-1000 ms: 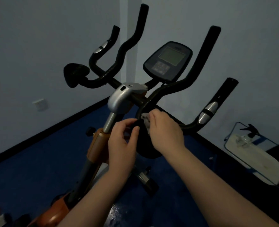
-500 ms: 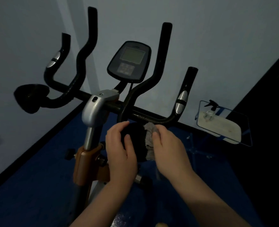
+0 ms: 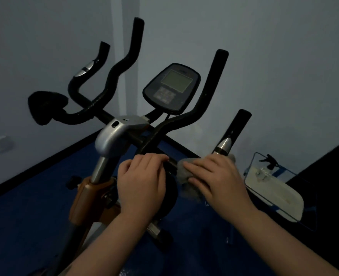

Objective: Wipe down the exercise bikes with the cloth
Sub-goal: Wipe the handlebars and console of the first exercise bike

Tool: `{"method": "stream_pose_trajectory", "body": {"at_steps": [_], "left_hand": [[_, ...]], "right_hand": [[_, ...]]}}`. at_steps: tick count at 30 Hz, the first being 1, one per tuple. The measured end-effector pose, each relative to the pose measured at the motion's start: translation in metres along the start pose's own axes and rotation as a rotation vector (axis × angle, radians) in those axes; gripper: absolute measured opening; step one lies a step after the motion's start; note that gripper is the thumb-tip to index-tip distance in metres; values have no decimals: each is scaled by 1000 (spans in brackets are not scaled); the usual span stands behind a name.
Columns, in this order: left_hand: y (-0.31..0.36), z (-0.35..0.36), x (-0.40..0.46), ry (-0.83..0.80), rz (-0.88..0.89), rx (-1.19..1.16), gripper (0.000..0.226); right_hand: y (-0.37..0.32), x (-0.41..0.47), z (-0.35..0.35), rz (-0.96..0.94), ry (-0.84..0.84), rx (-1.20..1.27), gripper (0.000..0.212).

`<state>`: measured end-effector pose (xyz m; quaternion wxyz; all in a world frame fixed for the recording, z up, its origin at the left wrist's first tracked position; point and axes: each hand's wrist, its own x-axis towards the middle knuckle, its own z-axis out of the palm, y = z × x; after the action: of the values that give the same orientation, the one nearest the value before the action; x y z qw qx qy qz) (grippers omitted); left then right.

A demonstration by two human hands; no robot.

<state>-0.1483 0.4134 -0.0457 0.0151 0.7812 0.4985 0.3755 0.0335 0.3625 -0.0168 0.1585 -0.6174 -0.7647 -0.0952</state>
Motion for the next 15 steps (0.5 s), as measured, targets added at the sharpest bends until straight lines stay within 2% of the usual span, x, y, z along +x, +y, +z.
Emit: {"method": "stream_pose_trajectory", "body": {"at_steps": [4, 9, 12, 15], "left_hand": [[-1, 5, -2, 93, -25, 10, 18], [1, 5, -4, 142, -152, 8, 17], [1, 5, -4, 155, -193, 22, 16], [2, 6, -3, 188, -213, 23, 15]], "right_hand": [[-5, 20, 13, -55, 28, 9, 31], [-19, 54, 32, -70, -132, -148, 48], [-6, 44, 22, -124, -123, -255, 33], [-12, 73, 32, -88, -239, -73, 38]]}}
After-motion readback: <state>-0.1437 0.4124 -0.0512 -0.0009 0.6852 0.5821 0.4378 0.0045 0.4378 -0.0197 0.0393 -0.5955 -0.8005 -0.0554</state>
